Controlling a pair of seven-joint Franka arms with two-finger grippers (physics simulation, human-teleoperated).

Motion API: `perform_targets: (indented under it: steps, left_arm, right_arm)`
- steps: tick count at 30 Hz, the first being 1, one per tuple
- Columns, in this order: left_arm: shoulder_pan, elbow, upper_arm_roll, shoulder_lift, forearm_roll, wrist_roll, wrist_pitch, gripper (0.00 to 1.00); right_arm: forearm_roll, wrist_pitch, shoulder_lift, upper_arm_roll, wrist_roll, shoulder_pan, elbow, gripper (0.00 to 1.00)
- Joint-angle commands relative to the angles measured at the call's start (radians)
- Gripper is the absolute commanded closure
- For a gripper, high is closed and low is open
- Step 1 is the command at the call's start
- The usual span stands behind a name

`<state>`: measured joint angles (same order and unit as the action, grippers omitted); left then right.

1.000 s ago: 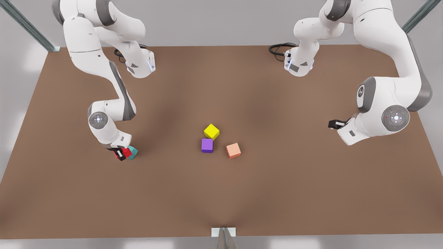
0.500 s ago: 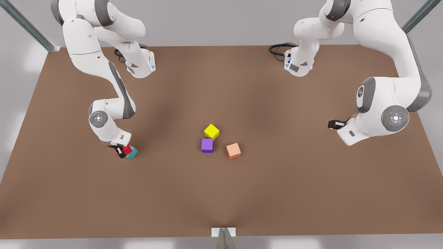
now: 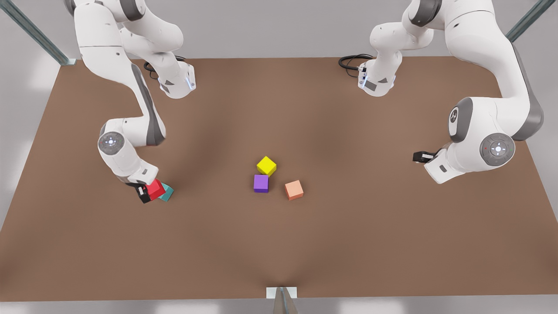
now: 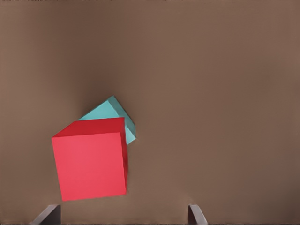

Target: Pick up red wooden cube and pass to hand red wooden cube and place in blue wooden cube

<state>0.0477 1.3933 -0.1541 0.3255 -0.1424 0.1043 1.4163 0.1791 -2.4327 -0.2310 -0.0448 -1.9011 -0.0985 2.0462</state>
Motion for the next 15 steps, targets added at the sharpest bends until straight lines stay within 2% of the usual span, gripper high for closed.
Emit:
perform_targets:
  steps: [1,2,3,5,6,7,9,11,12,13,15]
  left_arm:
    - [0.0,0.0,0.001,-0.002,-0.002,-0.005,0.0,0.0]
    - [0.0,0.0,-0.001,-0.002,-0.002,-0.005,0.0,0.0]
    - [0.0,0.0,0.001,0.0,0.0,-0.005,0.0,0.0]
    - [0.001,0.0,0.001,0.0,-0.002,-0.005,0.0,0.0]
    - [0.001,0.001,0.001,0.0,0.001,-0.005,-0.003,0.0]
    - [0.001,0.001,-0.001,-0.002,0.0,-0.005,-0.003,0.0]
    - [-0.003,0.003,-0.001,0.0,0.003,-0.005,-0.005,0.0]
    - [-0.005,0.004,-0.001,0.001,0.004,-0.005,-0.019,0.0]
    - [-0.005,0.004,-0.001,0.001,0.004,-0.005,-0.019,0.0]
    - [-0.005,0.003,-0.001,0.001,0.004,-0.005,-0.019,0.0]
    - [-0.006,0.003,-0.001,0.001,0.004,-0.008,-0.019,0.0]
  right_arm:
    - [-0.059,0.26,-0.002,0.002,0.089,-0.026,-0.083,0.0]
    - [-0.072,0.343,-0.013,0.002,0.276,-0.027,-0.15,0.0]
    - [-0.098,0.446,-0.039,0.002,0.589,-0.027,-0.225,0.0]
    - [-0.216,0.626,-0.177,0.0,1.218,-0.047,-0.443,0.0]
    - [-0.202,0.635,-0.223,-0.004,1.487,-0.046,-0.509,0.0]
    - [-0.204,0.633,-0.246,-0.009,1.619,-0.046,-0.528,0.0]
    - [-0.201,0.644,-0.237,-0.007,1.981,-0.05,-0.546,0.0]
    - [-0.179,0.932,-0.237,-0.015,2.025,-0.053,-0.745,0.0]
    - [-0.17,1.035,-0.222,-0.017,2.035,-0.055,-0.79,0.0]
    - [-0.171,1.098,-0.171,-0.017,2.035,-0.055,-0.796,0.0]
    - [-0.167,1.147,-0.052,0.051,2.038,0.035,-0.753,0.0]
